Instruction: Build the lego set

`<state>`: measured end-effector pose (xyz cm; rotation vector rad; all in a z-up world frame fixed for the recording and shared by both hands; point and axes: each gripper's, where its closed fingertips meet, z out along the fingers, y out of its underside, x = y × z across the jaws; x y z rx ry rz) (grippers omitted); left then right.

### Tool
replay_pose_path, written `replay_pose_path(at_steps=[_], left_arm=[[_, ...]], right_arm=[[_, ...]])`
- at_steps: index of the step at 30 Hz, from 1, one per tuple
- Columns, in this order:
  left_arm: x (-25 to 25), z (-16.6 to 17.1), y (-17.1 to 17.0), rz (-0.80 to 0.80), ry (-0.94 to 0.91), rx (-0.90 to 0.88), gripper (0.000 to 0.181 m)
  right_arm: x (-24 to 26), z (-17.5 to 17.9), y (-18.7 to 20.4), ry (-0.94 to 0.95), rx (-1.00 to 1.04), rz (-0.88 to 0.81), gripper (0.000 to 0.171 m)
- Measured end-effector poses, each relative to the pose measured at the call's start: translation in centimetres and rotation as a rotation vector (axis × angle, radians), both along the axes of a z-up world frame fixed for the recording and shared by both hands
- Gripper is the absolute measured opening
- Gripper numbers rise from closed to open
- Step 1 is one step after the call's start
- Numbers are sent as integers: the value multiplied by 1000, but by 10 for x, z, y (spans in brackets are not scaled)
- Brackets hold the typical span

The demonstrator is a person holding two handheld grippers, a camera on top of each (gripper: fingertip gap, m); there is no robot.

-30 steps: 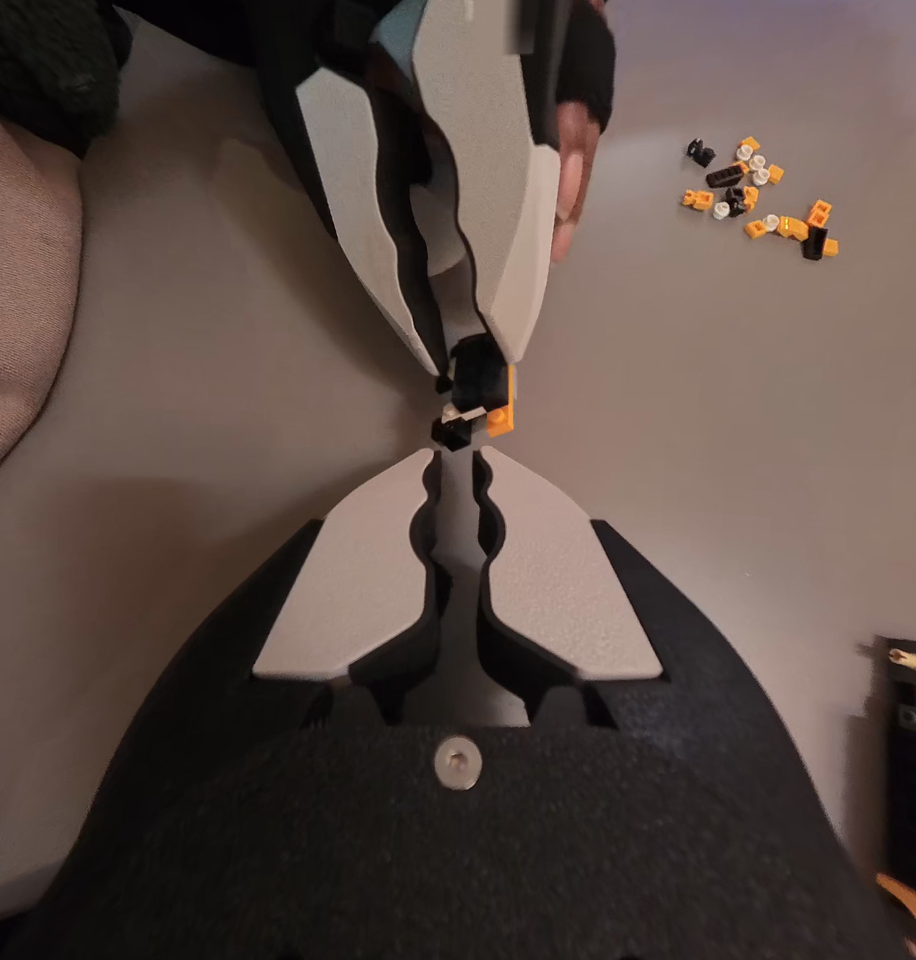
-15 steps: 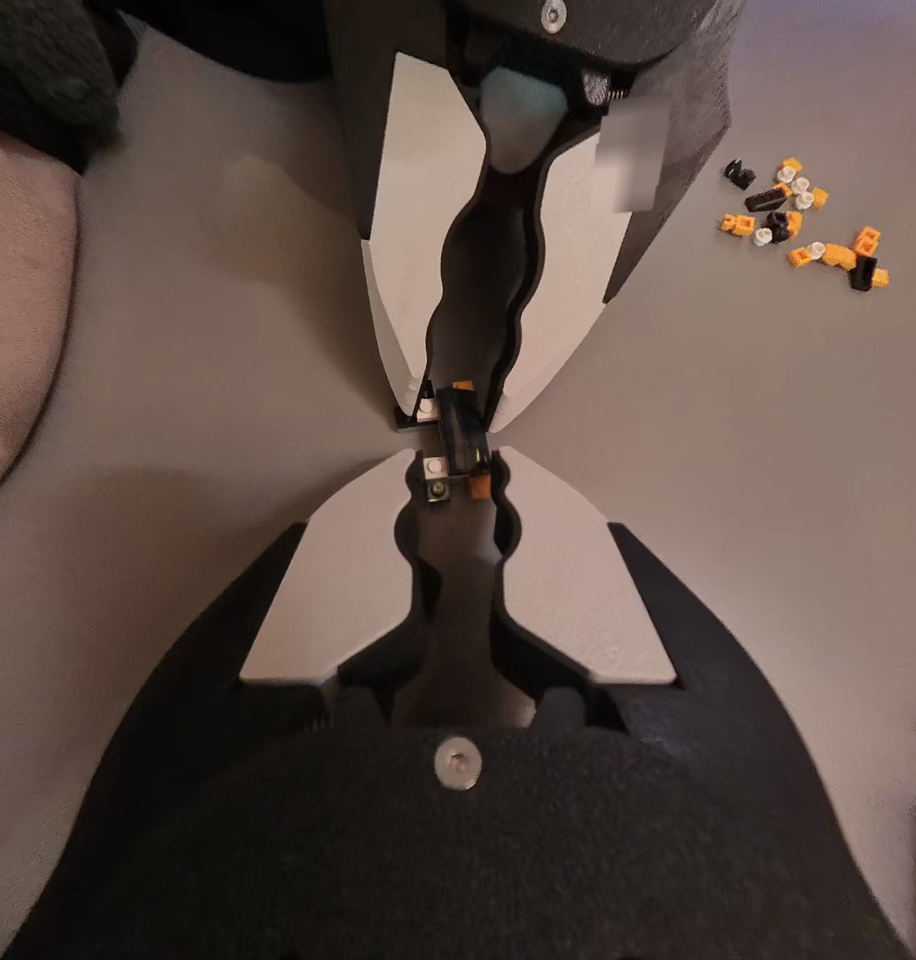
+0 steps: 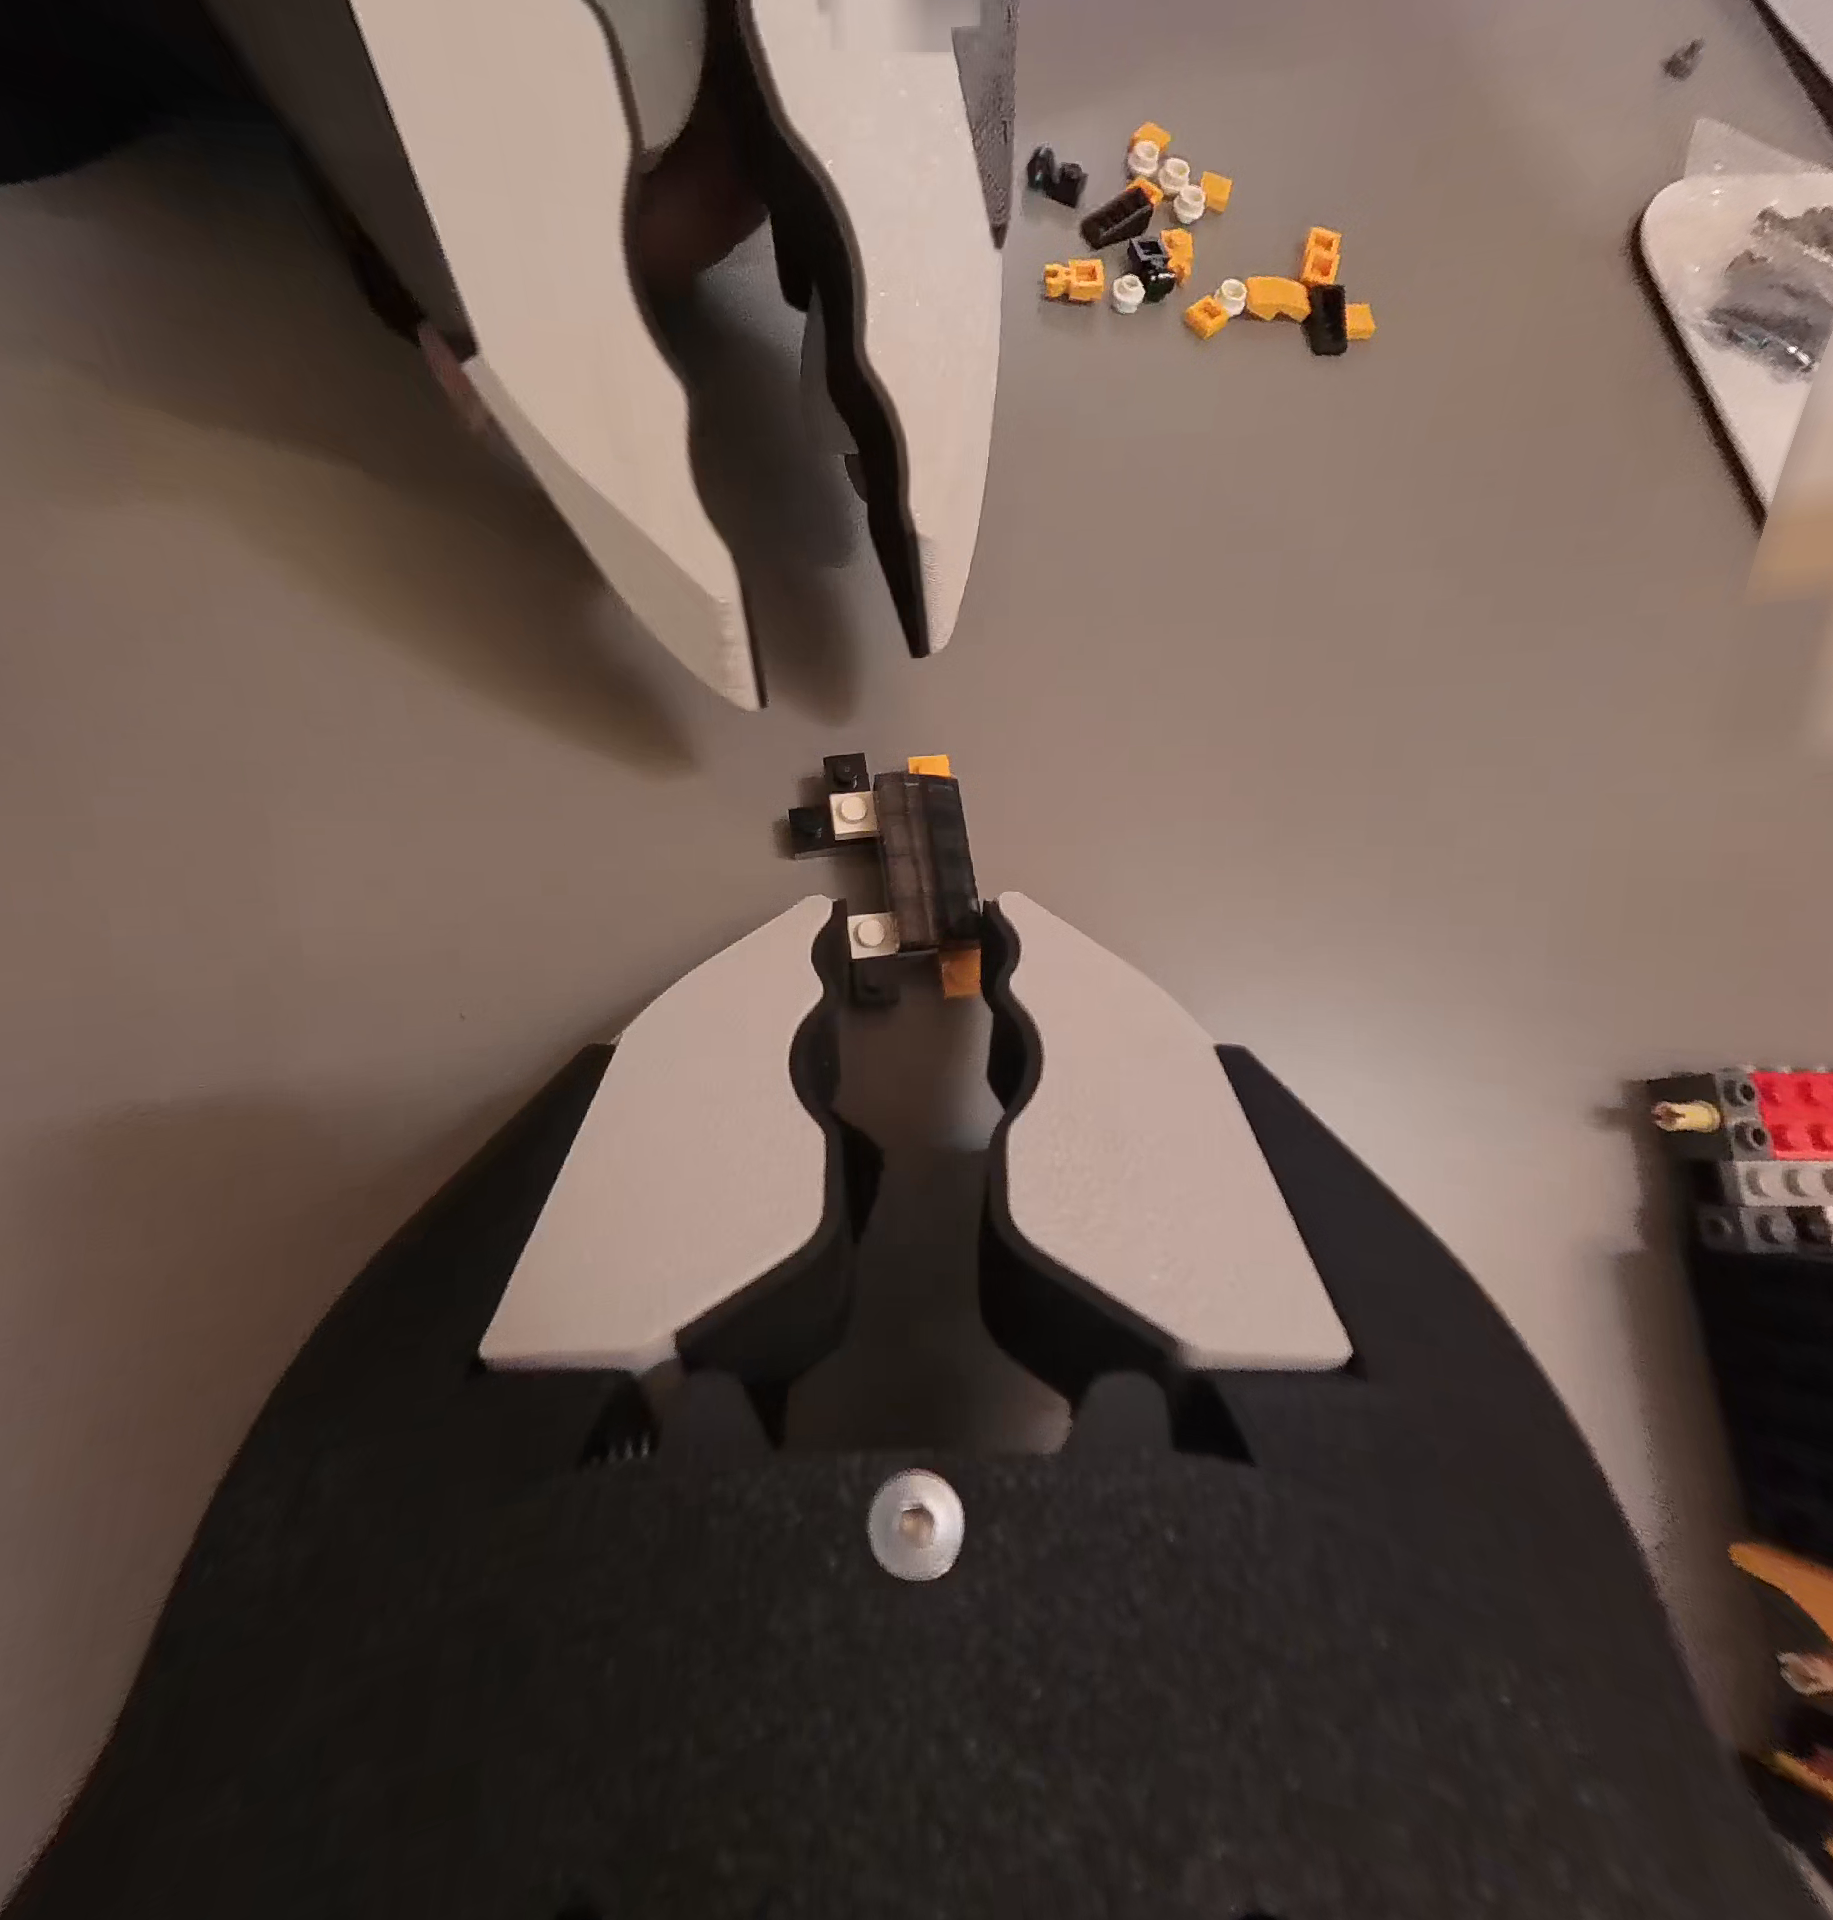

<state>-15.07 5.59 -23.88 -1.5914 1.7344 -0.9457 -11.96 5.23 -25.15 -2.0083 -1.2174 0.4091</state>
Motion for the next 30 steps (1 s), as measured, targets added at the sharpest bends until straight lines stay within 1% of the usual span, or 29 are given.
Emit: replay_pose_path(at_steps=[1,5,7,10,14,16,19,20,23,25,28,30], left_arm=[[0,1,1,12,-8,-3,26],[2,6,5,51,-50,-8,12],[2,10,9,76,-80,-6,8],[1,20,19,131,-145,2,0],[-5,48,43,261,-294,56,0],[-12,63,56,331,-369,81,0],[-24,78,73,428,-455,107,0],[-27,82,78,461,-481,119,0],[-39,101,93,551,-575,165,0],[-44,119,100,577,-647,209,0],[-46,146,113,592,-710,273,0],[-47,168,126,619,-739,304,0]], right_arm=[[0,0,0,-6,11,3,24],[-1,0,0,5,14,16,24],[-2,2,0,19,21,18,27],[-6,16,2,101,60,18,32],[-4,39,10,240,136,-14,30],[3,49,19,276,204,-58,23],[19,65,32,300,327,-150,6],[24,73,36,318,374,-184,0],[43,98,53,365,496,-335,0],[56,117,66,390,569,-434,0],[63,151,89,410,645,-488,0],[62,182,108,448,695,-505,0]])
